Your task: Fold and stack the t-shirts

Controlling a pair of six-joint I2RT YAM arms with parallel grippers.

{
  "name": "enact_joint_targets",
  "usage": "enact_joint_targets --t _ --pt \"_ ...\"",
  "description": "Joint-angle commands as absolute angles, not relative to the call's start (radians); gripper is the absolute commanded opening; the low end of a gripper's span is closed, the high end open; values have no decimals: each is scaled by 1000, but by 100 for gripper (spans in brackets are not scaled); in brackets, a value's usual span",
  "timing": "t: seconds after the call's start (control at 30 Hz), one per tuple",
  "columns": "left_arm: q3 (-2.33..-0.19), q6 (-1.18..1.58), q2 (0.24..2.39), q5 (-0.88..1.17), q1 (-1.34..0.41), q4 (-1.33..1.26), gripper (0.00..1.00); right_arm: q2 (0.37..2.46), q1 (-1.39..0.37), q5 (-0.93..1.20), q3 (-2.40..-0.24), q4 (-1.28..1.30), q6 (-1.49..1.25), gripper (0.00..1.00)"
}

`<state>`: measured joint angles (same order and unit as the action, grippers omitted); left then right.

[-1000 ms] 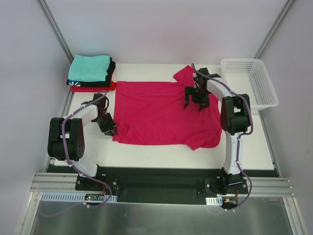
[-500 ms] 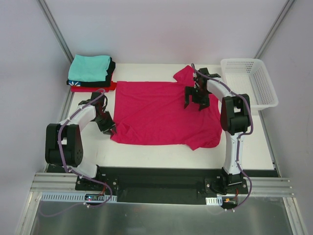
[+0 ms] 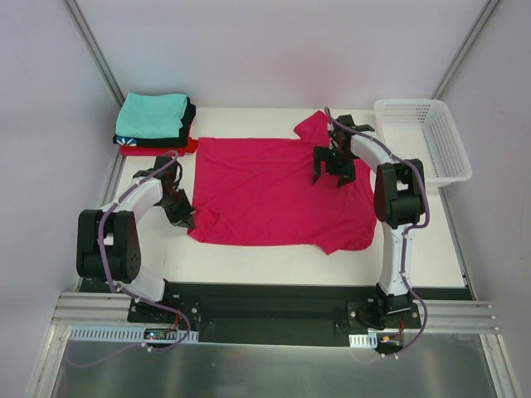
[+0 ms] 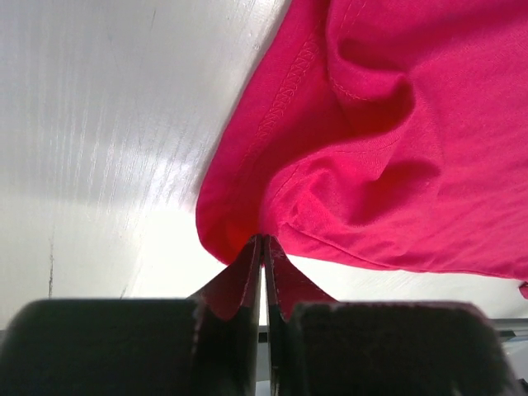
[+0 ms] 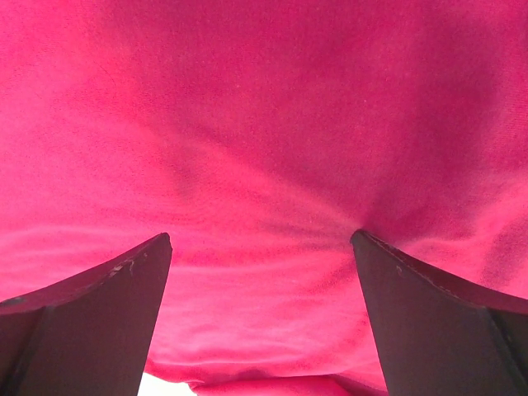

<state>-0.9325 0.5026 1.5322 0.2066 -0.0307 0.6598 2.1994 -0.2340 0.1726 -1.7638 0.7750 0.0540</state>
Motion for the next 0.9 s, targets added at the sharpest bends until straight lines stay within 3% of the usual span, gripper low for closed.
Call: enact_joint_targets --t 0.0,0.5,0.87 --pt "-936 489 1499 204 -23 686 0 2217 -232 190 -1789 805 63 96" --pt "-899 469 1241 242 -23 846 0 2232 -233 187 -1813 813 69 96" --pt "-902 449 1183 216 -25 916 0 2247 -233 189 -1838 824 72 96"
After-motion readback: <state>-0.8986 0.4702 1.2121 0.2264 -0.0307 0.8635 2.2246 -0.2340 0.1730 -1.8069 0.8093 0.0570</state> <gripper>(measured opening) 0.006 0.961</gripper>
